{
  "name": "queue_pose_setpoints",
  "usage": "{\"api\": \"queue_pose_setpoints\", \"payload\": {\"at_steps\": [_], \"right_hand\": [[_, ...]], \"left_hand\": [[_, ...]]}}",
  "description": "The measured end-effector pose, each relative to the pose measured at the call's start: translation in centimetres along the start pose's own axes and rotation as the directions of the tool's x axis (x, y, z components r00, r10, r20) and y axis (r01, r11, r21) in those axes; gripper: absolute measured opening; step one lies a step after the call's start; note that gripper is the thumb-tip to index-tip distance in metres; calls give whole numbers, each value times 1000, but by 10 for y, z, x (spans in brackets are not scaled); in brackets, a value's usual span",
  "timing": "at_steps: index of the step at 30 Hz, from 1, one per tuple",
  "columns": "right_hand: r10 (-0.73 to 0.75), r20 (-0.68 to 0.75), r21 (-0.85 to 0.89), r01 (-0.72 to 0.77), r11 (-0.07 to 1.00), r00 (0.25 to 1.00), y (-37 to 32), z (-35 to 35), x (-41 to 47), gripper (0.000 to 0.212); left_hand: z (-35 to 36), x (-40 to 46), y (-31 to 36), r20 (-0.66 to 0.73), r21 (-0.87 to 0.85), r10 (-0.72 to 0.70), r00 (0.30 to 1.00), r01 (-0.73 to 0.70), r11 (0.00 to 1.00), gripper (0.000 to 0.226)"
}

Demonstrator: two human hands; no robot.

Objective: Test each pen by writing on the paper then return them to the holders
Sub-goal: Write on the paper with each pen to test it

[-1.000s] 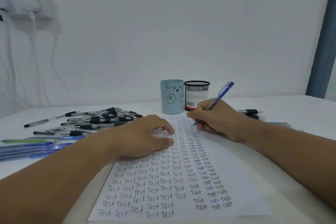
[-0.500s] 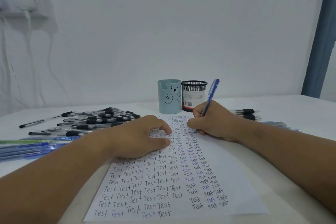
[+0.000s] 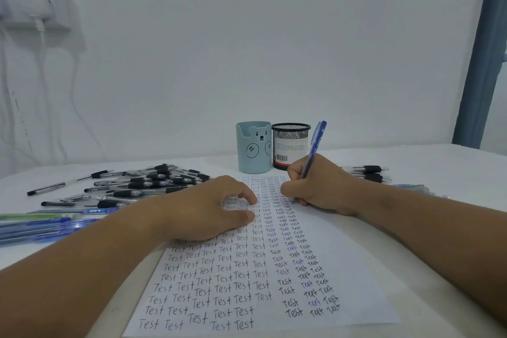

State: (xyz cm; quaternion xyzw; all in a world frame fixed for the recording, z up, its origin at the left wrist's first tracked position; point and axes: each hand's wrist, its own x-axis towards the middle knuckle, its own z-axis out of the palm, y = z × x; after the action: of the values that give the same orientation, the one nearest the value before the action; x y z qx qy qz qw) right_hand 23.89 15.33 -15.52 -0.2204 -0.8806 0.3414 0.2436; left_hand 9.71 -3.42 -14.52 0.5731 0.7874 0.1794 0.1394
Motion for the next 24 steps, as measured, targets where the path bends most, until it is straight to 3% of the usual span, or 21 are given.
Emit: {"api": "queue_pose_setpoints", "payload": {"at_steps": [24], "right_hand": [[-80,-9,-72,80,994,997,7,0,6,45]], "left_hand": [[-1,-1,2,14,15,4,1000,-4,1000,30]]}}
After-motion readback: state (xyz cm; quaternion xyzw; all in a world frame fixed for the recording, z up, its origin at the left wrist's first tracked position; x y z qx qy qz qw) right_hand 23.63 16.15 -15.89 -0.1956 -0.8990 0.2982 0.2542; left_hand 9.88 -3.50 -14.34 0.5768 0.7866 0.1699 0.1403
